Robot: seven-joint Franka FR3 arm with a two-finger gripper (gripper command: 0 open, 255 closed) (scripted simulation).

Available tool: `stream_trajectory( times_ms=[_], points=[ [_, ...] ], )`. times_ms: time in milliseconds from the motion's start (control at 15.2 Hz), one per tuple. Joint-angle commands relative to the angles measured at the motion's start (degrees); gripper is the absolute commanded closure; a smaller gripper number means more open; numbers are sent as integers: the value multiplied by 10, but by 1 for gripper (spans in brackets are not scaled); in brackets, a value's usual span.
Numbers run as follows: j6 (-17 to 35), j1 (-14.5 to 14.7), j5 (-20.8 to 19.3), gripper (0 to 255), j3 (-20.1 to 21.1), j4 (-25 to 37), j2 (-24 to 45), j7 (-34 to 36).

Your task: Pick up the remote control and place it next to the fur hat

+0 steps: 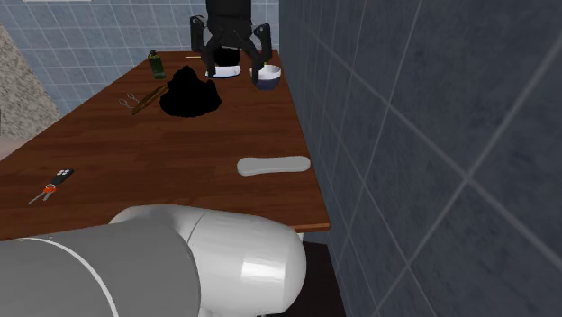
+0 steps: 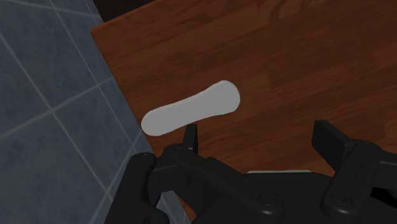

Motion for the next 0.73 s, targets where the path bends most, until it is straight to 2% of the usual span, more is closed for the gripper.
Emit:
stream_trajectory(
  times_ms=[0, 660],
  points=[
    [0, 0, 0, 0, 0, 0, 0, 0],
    [201, -102, 31, 0, 74, -132, 62, 271]
  ],
)
